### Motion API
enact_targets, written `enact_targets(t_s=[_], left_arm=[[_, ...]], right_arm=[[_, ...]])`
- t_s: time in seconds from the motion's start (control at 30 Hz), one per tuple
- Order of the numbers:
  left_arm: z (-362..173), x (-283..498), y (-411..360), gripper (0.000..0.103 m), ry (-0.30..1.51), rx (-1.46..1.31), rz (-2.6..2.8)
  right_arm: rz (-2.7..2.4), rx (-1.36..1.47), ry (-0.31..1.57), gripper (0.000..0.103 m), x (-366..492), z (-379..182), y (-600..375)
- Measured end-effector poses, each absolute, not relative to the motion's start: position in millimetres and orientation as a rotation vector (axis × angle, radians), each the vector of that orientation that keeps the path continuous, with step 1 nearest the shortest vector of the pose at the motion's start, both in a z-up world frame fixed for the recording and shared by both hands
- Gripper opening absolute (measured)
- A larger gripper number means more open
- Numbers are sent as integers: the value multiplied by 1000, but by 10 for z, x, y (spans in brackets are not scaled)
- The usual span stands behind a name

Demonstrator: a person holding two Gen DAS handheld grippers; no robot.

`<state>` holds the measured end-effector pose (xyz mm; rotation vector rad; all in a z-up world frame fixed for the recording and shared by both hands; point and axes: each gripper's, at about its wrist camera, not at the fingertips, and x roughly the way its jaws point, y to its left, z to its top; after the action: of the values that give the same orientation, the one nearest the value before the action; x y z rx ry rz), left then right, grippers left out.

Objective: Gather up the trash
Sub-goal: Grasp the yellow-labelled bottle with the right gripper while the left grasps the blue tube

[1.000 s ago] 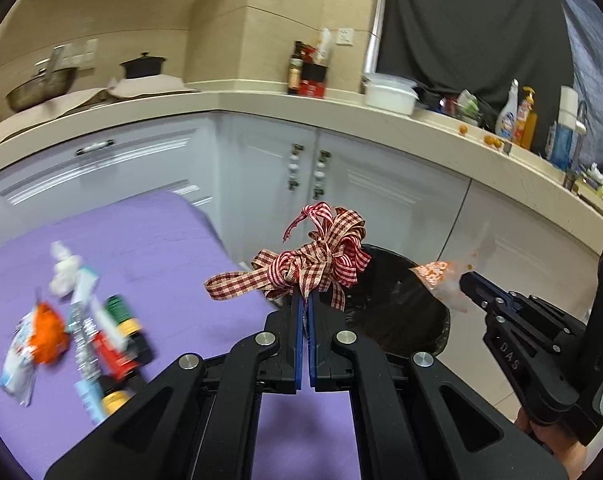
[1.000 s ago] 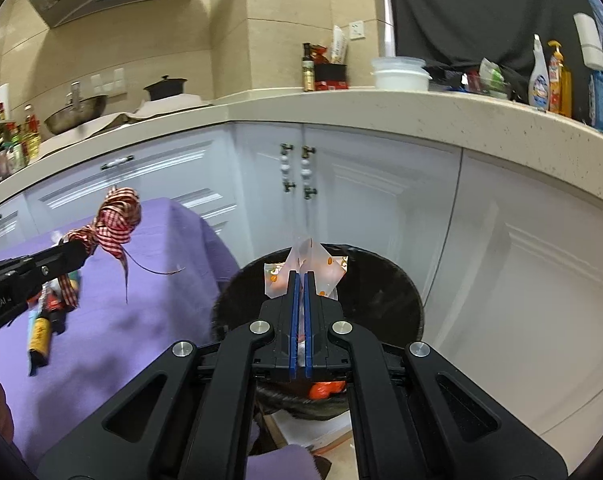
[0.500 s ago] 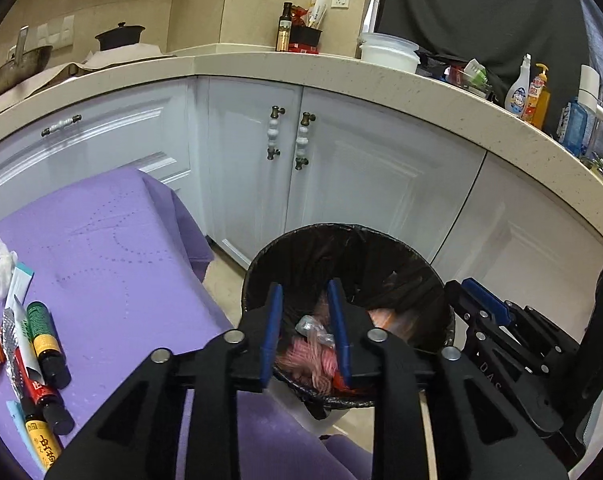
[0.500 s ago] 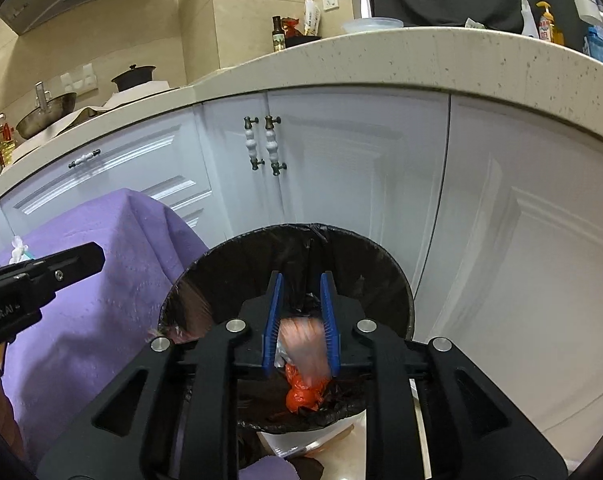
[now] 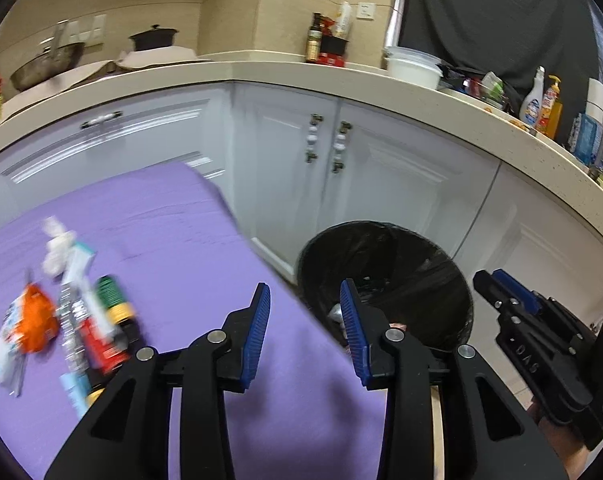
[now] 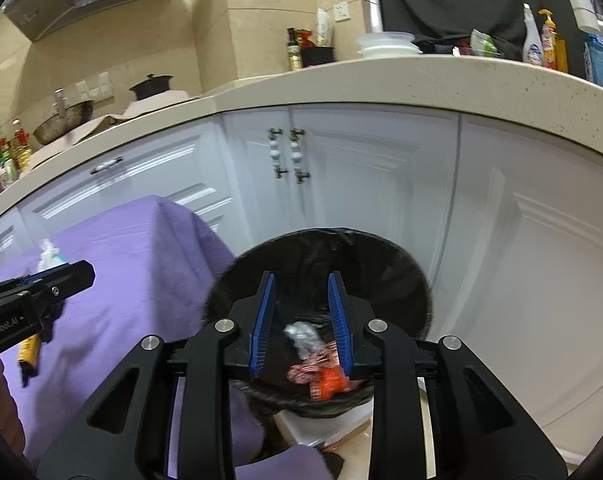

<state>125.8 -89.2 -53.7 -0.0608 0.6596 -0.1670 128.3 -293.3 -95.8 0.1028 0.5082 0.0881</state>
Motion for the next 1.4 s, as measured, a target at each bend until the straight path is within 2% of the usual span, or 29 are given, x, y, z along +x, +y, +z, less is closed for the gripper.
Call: enact_targets(t_s=[0.27,0.7,1.07,1.4], left_arm=[[-539,834,-258,41,665,-79,-45],[-666,153,705,41,674,-142,151],[-770,-64,1164,41,685,-213,221],[-807,-58,1215,41,692,-240,203]], right_arm=[[224,87,520,28,1038,-873,-2328],[457,-2,557,28,624,-897,-1194],[528,-92,622,28,555,-1041,-661],[526,-118,695,28,654,-1147,-559]])
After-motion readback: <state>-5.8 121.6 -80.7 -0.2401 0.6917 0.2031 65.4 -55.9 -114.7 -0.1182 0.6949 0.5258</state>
